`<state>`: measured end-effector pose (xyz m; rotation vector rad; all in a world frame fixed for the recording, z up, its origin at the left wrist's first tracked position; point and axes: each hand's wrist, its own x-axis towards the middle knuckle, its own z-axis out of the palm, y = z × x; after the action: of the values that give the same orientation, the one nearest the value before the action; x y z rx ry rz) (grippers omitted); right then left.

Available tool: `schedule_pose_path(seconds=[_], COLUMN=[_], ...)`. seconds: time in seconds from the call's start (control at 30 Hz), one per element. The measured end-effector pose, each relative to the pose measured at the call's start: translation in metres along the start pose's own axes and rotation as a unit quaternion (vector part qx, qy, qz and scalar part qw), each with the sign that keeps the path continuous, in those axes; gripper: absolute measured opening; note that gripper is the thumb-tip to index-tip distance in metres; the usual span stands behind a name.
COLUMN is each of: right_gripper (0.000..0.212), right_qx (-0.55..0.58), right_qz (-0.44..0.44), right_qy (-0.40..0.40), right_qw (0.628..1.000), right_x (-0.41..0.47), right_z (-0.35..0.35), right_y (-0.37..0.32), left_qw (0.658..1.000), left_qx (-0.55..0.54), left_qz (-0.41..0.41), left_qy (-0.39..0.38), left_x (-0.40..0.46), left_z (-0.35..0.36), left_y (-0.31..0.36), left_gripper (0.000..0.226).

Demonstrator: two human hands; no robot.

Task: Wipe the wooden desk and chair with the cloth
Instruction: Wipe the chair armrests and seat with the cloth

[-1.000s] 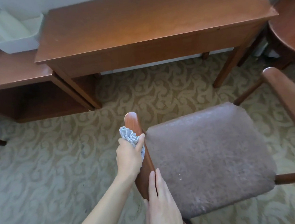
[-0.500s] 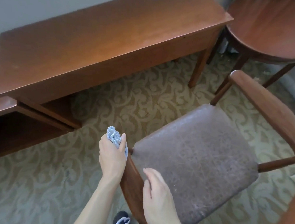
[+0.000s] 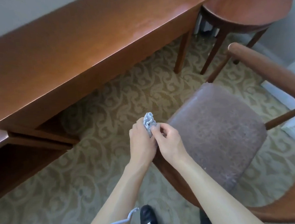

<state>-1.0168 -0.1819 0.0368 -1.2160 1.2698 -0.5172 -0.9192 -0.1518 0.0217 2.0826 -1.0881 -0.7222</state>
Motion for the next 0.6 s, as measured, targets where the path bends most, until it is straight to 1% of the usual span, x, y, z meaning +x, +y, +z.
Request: schedule_pose_path(seconds=[0.1,0.17,0.2,0.27,0.3,0.33,0.37,0.4,0.43,0.47,0.53,0.6], right_gripper=[0.031,0.035,0.034,0.024,0.019,0.019,0.021,0.020,0.014,0.006,0.034,0.044], right_qx=[0.076,0.121,0.155,0.220,0.236,0.251,0.269,0.292,0.322,0.356,0.408,0.431], right_qz=[0.030,0.060,0.076,0.098,0.100,0.097,0.092,0.089,0.089,0.085,0.090,0.087], right_qy=[-0.005,0.016,0.030,0.064,0.080,0.094,0.108,0.127,0.139,0.143,0.141,0.131], right_qw=[0.997,0.991,0.985,0.968,0.963,0.958,0.953,0.944,0.932,0.920,0.898,0.888], right_x=[-0.002,0.004,0.008,0.018,0.023,0.029,0.036,0.043,0.052,0.061,0.078,0.092], right_z=[-0.007,-0.016,-0.021,-0.036,-0.045,-0.055,-0.066,-0.078,-0.092,-0.104,-0.128,-0.149], right_y=[-0.009,-0.013,-0.015,-0.020,-0.023,-0.026,-0.029,-0.031,-0.032,-0.033,-0.035,-0.037], left_qw=[0.997,0.995,0.993,0.983,0.979,0.975,0.974,0.974,0.971,0.964,0.928,0.889], left_qx=[0.038,0.041,0.045,0.055,0.050,0.041,0.021,-0.013,-0.061,-0.116,-0.237,-0.309], left_qz=[0.052,0.073,0.092,0.141,0.154,0.158,0.146,0.110,0.060,0.008,-0.079,-0.134], left_qy=[-0.029,-0.050,-0.065,-0.105,-0.126,-0.148,-0.170,-0.197,-0.221,-0.239,-0.278,-0.310], left_x=[0.004,0.012,0.017,0.029,0.035,0.041,0.048,0.055,0.063,0.073,0.094,0.113], left_z=[0.005,0.009,0.011,0.016,0.018,0.018,0.018,0.017,0.017,0.019,0.027,0.043], left_y=[0.007,0.014,0.019,0.033,0.041,0.050,0.057,0.065,0.073,0.081,0.095,0.111], left_gripper=[0.025,0.025,0.030,0.054,0.066,0.077,0.088,0.100,0.108,0.106,0.077,0.053])
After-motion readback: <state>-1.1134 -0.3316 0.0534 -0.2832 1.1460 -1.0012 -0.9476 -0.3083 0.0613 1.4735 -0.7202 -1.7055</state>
